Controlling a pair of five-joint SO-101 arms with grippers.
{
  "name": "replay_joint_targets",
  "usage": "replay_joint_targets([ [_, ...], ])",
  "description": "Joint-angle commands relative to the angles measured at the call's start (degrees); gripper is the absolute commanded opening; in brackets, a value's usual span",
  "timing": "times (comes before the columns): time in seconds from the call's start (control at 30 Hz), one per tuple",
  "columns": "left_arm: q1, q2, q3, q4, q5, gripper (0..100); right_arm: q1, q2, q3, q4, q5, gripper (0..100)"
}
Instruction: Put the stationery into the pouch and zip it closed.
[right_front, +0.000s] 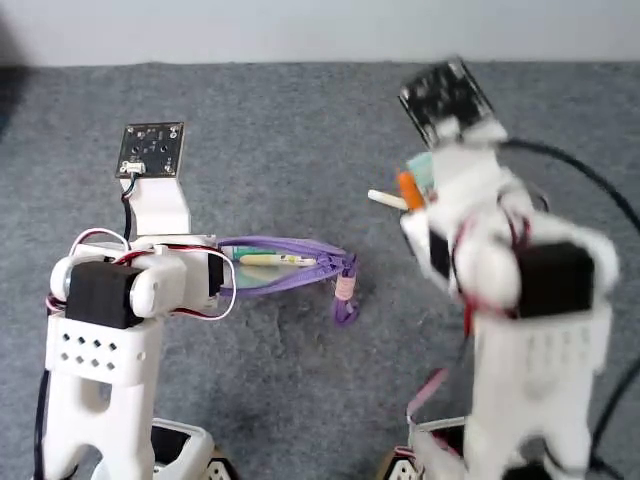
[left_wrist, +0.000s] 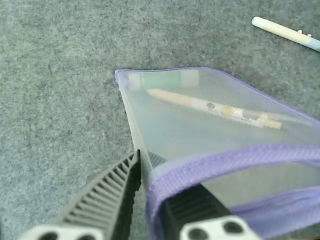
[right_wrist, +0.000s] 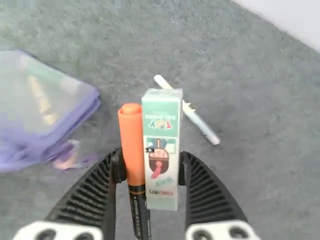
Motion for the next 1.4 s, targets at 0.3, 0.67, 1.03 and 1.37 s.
replay_joint_targets([
  [0.3, 0.4, 0.3, -2.2, -1.8, 0.6, 1, -14.3, -23.3, 18.5, -28.0, -19.7, 0.8],
  [0.67, 0.2, 0.3, -2.1, -1.8, 0.6, 1, -25.3, -23.6, 26.4, -56.4, -23.6, 0.8],
  [1.03, 0.1, 0.3, -2.1, -1.8, 0.6, 1, -32.3, -24.2, 40.4, -68.0, -23.7, 0.8],
  [1.37, 0.1, 0.4, -1.8, -3.5, 0.6, 1, -34.9, -24.3, 48.4, -67.2, -23.8, 0.8],
])
